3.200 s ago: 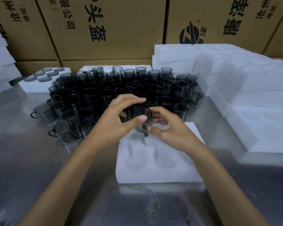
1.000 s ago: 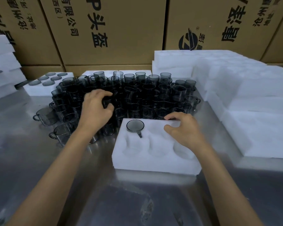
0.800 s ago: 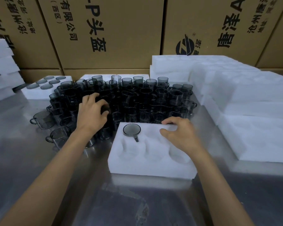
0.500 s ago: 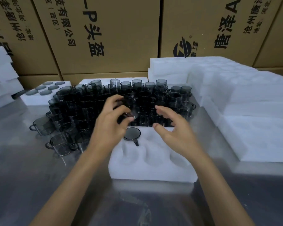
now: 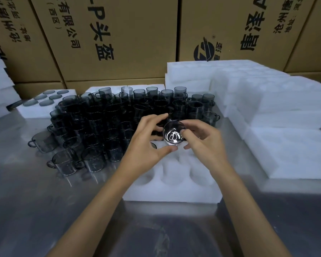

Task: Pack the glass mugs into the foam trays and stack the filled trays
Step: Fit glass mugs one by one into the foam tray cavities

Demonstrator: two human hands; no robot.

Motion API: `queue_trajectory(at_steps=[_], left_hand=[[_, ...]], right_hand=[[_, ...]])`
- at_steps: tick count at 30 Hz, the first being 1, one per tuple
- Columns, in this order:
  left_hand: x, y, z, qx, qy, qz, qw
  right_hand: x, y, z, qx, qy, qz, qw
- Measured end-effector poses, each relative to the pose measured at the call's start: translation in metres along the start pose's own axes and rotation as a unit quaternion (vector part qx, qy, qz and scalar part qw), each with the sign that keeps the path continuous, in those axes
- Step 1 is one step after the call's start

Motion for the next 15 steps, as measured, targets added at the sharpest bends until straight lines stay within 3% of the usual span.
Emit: queue_trajectory(at_steps=[8, 12, 15], left_hand=[[0.008, 0.009, 0.005, 0.108, 0.107, -0.093, 0.984], [0.012, 0.009, 0.008, 0.096, 0.145, -0.079, 0.982], [0.013, 0.009, 0.006, 0.083, 0.088, -0.061, 0.991]], right_hand=[[0.0, 0.0, 0.004, -0.026, 0.092, -0.047, 0.994], [0.003, 0.0, 0.01, -0.1, 0.096, -0.136, 0.981], [0.003, 0.0, 0.014, -0.095, 0.131, -0.117, 0.98]])
Point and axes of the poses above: each hand's wrist, its own y-axis away from the middle knuckle, its own x-axis out of the back of the hand, z = x × y, the point moved 2 cm from there along -y, towards the middle knuckle, and after that the axes turned 3 degrees about -y, right-handed, at the moved point
